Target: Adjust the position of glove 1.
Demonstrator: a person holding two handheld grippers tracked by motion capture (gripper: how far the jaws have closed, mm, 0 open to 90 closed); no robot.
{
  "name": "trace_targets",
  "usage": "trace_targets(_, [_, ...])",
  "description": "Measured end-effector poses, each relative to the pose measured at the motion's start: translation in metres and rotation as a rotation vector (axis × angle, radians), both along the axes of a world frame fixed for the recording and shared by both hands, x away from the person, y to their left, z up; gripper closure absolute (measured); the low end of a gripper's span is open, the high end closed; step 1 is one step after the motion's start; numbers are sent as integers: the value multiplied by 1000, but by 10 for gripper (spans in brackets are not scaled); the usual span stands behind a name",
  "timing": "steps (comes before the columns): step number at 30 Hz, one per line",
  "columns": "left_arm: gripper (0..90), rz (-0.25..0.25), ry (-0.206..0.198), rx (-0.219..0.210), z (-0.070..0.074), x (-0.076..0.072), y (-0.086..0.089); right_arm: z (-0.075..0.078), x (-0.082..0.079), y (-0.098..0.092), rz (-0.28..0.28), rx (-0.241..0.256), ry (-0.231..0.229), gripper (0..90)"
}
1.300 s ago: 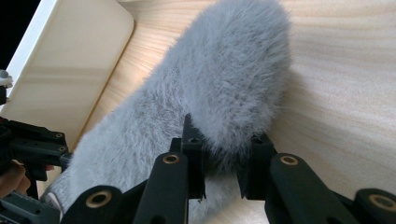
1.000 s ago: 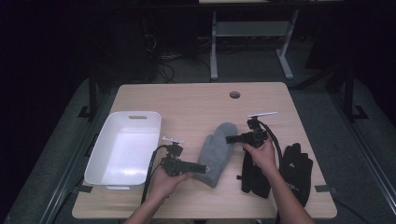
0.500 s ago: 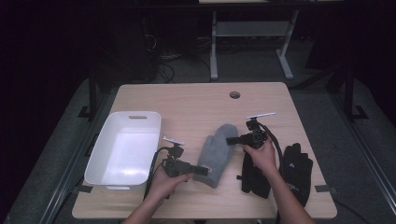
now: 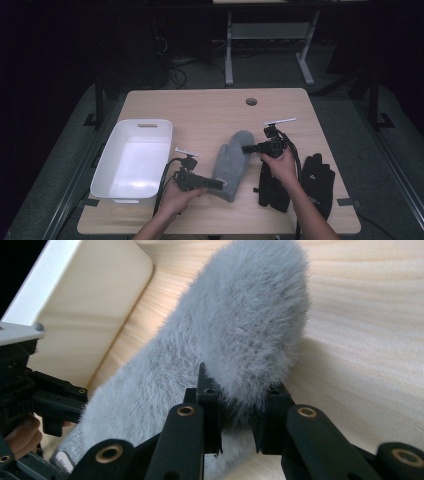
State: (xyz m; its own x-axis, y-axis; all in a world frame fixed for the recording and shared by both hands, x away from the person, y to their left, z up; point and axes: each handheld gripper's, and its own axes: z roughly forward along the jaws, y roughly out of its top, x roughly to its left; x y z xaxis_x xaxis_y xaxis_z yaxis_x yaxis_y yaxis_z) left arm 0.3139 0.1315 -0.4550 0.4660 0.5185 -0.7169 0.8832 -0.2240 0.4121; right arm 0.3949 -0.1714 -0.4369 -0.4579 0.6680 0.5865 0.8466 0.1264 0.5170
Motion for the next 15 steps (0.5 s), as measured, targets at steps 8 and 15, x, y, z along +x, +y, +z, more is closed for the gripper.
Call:
trace_targets(8, [463,0,-61,11,18,-5,5,22,-1,5,16,14,-26,764])
trace_targets(15, [463,-2,-106,20,32,-9,9,43,-3,11,26,30,-50,764])
